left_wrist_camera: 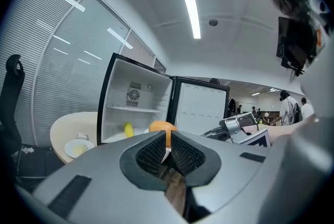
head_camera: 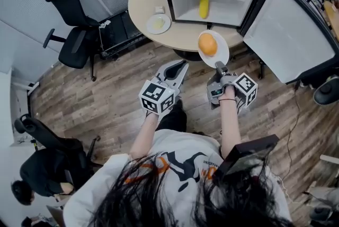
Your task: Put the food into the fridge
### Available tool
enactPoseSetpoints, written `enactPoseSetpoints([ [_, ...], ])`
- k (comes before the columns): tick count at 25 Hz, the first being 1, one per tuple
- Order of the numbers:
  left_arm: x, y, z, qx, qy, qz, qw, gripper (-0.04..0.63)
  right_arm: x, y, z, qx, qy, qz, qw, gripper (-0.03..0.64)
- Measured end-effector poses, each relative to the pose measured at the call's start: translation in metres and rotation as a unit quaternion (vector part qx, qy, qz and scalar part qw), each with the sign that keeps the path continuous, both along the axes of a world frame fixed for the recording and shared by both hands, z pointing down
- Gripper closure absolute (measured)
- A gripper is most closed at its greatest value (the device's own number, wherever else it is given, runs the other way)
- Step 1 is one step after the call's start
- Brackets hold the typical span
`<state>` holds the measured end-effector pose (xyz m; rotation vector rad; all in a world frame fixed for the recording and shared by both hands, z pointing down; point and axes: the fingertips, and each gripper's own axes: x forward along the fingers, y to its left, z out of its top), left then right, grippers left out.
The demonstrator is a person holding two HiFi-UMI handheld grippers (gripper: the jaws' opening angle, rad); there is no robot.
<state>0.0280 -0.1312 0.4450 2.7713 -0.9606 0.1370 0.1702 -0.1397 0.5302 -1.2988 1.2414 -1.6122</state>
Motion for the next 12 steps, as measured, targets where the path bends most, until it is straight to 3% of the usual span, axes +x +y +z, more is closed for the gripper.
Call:
enactPoseSetpoints([
  [12,-0.022,-0.087,-0.002,-0.004,0.02,0.015,0.9997,0.571,-0.022,-0.076,-0.016,0.007,0.006,0.016,1.0,0.58],
])
